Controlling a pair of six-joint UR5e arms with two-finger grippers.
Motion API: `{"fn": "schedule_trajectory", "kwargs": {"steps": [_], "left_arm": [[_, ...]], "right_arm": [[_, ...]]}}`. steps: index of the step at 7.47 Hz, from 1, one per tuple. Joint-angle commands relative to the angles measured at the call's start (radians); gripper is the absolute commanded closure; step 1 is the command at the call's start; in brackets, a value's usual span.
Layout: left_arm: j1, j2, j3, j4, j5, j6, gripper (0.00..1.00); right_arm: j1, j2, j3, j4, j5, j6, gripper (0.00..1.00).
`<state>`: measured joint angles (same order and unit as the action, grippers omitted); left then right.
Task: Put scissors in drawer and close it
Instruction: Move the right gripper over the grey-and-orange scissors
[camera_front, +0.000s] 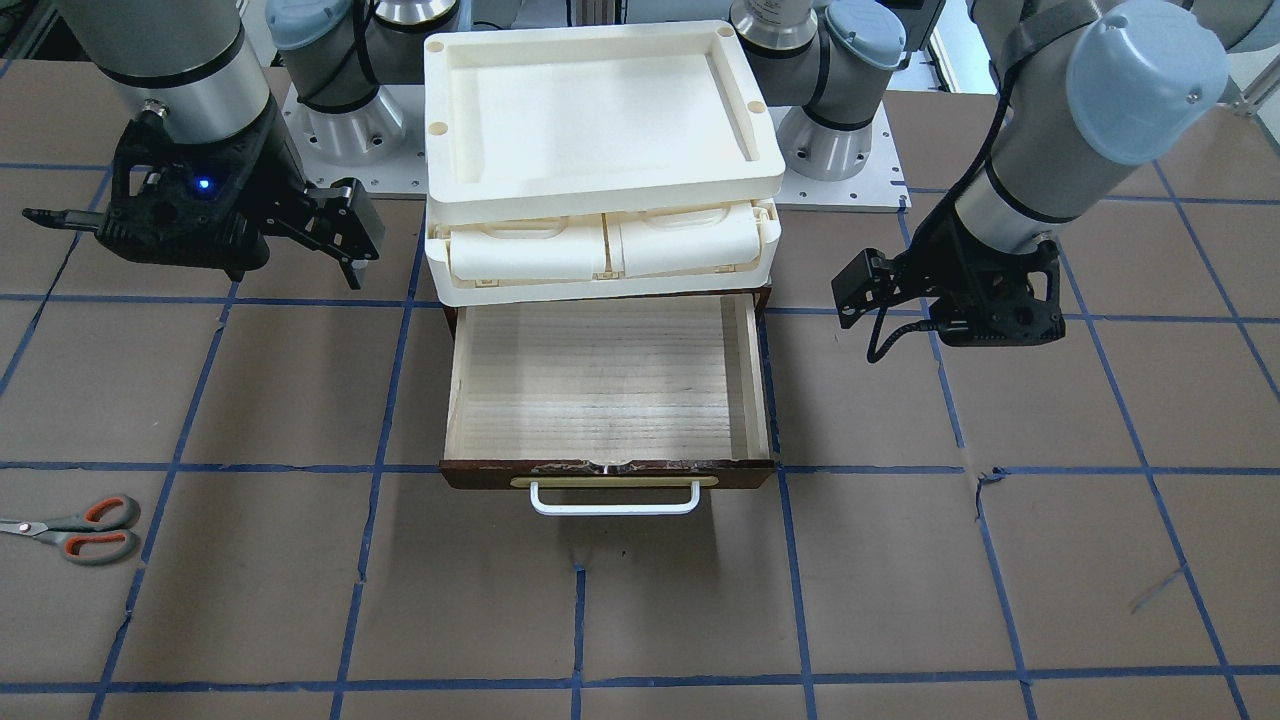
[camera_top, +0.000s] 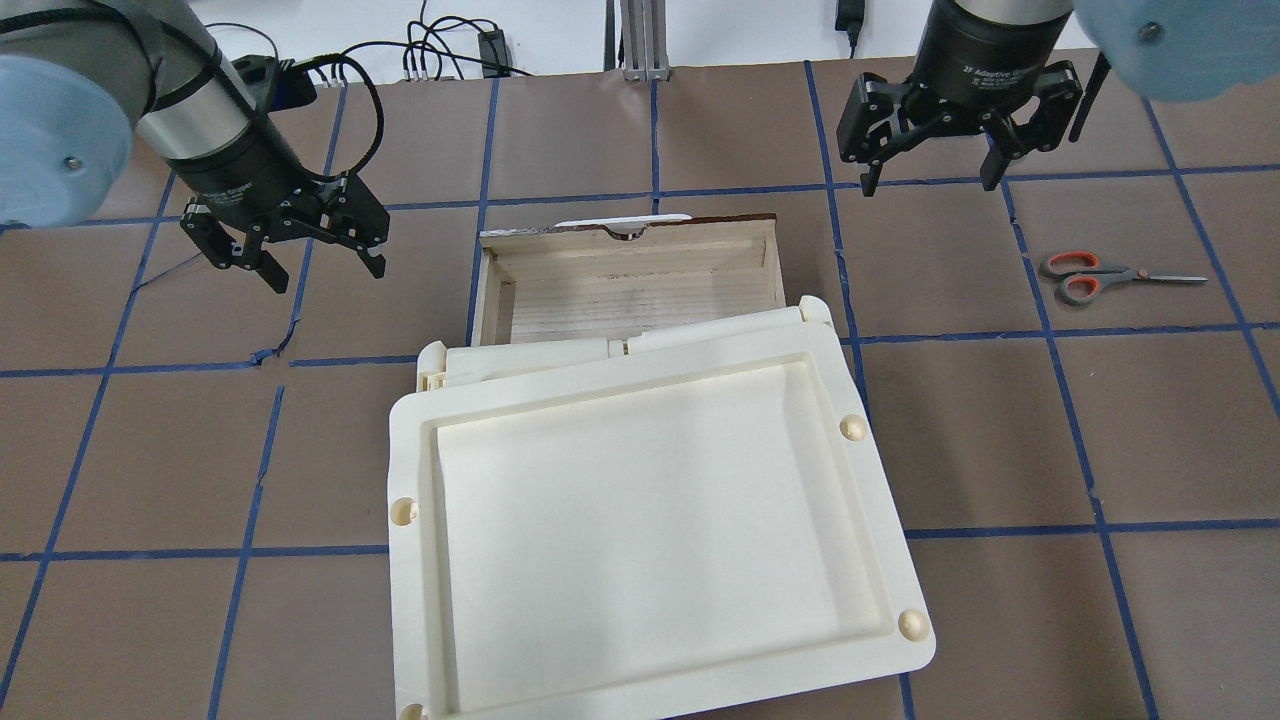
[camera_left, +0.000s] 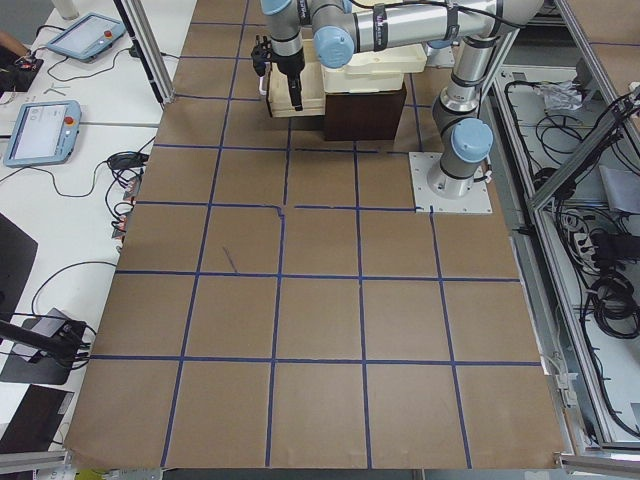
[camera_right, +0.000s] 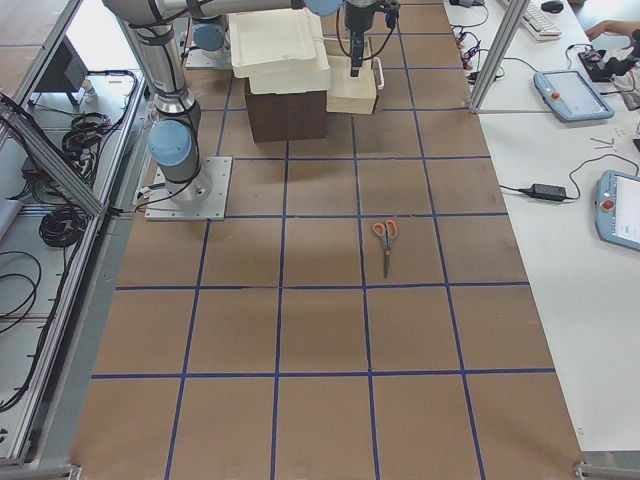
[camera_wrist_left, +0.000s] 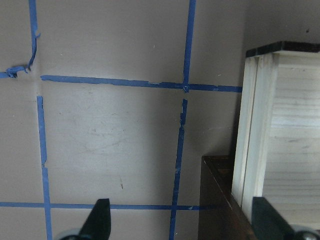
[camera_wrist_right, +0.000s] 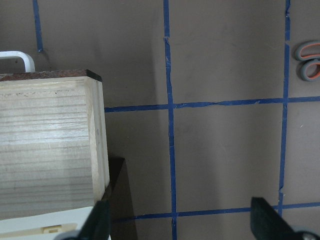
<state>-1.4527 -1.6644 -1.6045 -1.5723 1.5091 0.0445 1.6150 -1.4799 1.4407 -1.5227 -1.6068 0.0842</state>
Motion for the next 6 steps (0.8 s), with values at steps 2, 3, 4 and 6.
{"fn": "schedule_trajectory", "kwargs": {"steps": [2,3,4,6], "left_arm": [[0.0,0.0,-0.002,0.0,0.0,0.0,0.0],[-0.002,0.0,0.0,0.0,0.0,0.001,0.0],[-0.002,0.0,0.008,0.0,0.003,-0.002,0.0],[-0.011,-0.003,0.02,0.0,0.095,-0.006,0.0]], "right_arm": [[-0.039,0.012,0.004,0.001,-0.001,-0.15,0.0],[-0.12,0.026,0.004,-0.014,0.007,-0.413,0.0],[-0.221,0.059,0.007,-0.014,0.016,-0.561,0.0],[-0.332,0.16,0.012,-0.122,0.008,-0.957,0.0]]}}
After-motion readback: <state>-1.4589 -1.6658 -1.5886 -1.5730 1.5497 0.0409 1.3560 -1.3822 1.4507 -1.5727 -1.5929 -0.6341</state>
